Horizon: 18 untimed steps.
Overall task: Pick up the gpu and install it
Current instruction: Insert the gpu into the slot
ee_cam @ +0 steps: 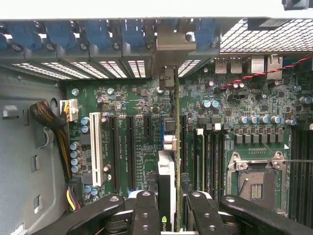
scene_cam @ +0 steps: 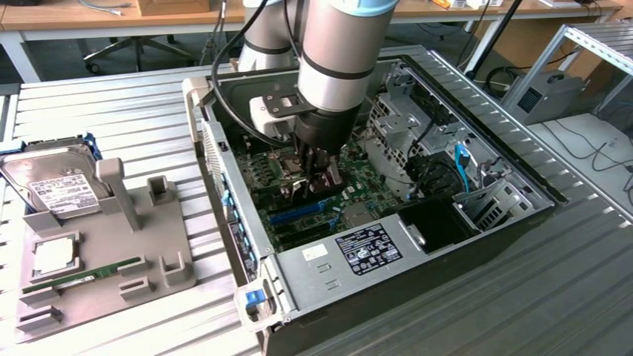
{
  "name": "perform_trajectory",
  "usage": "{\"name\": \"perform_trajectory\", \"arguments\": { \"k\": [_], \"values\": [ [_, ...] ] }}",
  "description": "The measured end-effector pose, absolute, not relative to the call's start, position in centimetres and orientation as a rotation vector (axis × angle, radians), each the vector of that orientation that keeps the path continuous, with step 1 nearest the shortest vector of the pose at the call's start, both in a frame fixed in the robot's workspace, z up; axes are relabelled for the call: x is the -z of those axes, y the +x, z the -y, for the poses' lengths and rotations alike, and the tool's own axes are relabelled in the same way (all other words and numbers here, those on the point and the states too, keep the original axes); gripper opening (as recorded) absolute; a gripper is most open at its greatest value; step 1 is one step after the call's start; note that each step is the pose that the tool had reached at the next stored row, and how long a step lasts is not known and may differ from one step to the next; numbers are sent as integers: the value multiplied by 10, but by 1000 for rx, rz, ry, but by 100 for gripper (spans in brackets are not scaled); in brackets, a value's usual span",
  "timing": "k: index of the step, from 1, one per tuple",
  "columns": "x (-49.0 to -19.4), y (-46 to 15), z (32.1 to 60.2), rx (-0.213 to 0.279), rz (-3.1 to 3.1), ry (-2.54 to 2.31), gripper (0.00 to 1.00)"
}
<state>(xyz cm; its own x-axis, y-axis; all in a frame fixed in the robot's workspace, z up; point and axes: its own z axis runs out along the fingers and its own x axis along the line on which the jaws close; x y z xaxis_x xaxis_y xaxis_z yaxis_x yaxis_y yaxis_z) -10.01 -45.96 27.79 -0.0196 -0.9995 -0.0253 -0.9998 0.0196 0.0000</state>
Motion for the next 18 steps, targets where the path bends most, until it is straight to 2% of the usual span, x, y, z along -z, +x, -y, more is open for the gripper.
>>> {"name": "perform_trajectory", "arguments": {
  "k": [18],
  "values": [
    [-278,-99,461,-27,-2230,-2187,27]
  ]
}}
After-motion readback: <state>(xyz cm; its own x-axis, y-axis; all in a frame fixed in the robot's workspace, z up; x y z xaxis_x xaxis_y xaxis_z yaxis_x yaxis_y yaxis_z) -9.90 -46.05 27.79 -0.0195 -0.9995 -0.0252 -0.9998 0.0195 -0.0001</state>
